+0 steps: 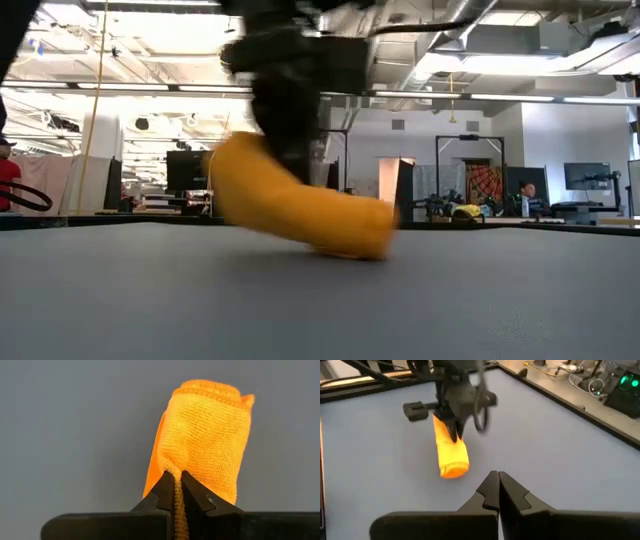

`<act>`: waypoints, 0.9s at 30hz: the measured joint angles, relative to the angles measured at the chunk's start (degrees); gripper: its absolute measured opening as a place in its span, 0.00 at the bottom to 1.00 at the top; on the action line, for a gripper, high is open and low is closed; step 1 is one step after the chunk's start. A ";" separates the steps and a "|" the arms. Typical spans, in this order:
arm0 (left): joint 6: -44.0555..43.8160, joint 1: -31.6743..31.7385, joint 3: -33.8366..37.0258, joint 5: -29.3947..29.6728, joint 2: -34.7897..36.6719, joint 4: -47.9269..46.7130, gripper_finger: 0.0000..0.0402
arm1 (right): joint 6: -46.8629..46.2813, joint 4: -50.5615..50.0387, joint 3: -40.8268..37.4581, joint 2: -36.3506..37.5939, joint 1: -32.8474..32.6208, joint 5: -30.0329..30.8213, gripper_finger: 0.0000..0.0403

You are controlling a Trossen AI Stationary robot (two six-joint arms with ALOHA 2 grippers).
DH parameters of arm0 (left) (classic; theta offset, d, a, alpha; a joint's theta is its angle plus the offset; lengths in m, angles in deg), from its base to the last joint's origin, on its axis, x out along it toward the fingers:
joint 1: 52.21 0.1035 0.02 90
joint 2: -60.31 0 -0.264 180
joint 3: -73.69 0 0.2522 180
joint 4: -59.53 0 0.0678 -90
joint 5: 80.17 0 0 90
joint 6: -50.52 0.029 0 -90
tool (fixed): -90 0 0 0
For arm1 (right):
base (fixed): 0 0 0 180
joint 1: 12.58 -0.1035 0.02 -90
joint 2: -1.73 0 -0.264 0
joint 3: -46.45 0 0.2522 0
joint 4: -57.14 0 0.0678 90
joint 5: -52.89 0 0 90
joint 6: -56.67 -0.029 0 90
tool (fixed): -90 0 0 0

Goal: Roll towel
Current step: Move the orange microfiber towel to the left of the table

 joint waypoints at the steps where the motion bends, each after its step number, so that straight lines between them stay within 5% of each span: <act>1: -3.23 -0.37 4.61 1.07 3.10 2.27 0.00 | 0.63 -0.01 0.00 0.41 0.11 0.39 0.04; 10: -48.62 -7.05 40.65 21.49 26.67 14.33 0.00 | 10.64 -0.10 0.00 4.81 5.16 1.51 0.04; 19: -80.06 -20.33 52.25 23.84 34.60 9.82 0.00 | 17.21 1.95 -1.91 8.50 13.20 1.23 0.04; 24: -106.44 -29.57 55.09 31.15 35.50 9.09 0.00 | 32.90 18.22 -12.14 16.02 21.26 -12.97 0.04; 27: -114.64 -31.84 55.13 34.35 33.68 9.41 0.01 | 45.84 32.99 -20.69 21.16 27.48 -22.65 0.04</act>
